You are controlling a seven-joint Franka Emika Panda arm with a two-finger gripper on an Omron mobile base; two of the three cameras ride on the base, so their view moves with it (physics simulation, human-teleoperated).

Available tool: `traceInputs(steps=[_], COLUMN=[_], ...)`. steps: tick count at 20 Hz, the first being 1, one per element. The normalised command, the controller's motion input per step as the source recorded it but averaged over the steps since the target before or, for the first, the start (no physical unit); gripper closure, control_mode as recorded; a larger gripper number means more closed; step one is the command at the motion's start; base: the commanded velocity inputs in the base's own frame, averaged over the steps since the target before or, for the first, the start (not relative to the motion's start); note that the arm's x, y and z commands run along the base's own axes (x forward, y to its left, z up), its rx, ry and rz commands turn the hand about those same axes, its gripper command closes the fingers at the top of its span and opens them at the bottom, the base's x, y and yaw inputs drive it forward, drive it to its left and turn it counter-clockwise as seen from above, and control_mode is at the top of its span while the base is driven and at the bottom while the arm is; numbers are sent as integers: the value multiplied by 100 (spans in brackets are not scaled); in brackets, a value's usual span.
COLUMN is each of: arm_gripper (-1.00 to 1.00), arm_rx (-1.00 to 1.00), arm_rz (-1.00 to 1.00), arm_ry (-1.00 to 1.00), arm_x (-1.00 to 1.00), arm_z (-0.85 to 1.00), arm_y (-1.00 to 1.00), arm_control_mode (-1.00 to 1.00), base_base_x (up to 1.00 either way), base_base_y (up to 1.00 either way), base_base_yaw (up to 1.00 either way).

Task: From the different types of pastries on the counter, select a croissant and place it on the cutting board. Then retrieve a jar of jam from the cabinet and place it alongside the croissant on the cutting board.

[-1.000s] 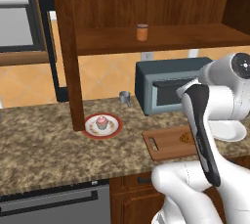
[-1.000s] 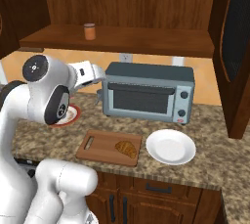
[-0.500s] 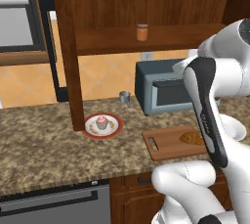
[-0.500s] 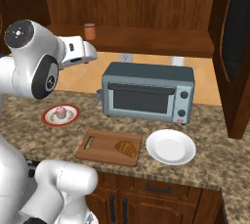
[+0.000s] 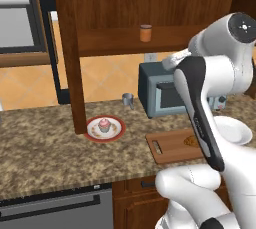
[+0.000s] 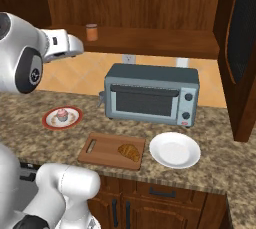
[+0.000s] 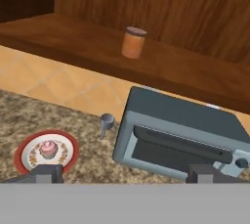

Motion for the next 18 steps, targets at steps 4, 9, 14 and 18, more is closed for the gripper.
traceInputs(steps=[4,9,14,18], arm_gripper=[-100,-100,-100,-100], arm_rx=[0,0,10,16], arm_rz=[-8,-3,0,0], arm_ry=[-16,-3,0,0], arm_x=[11,0,0,1], arm_z=[5,2,50,17], arm_y=[19,0,0,0], arm_control_mode=[-100,-100,-100,-100], base_base_x=[0,0,0,0], base_base_y=[0,0,0,0], base_base_yaw=[0,0,0,0])
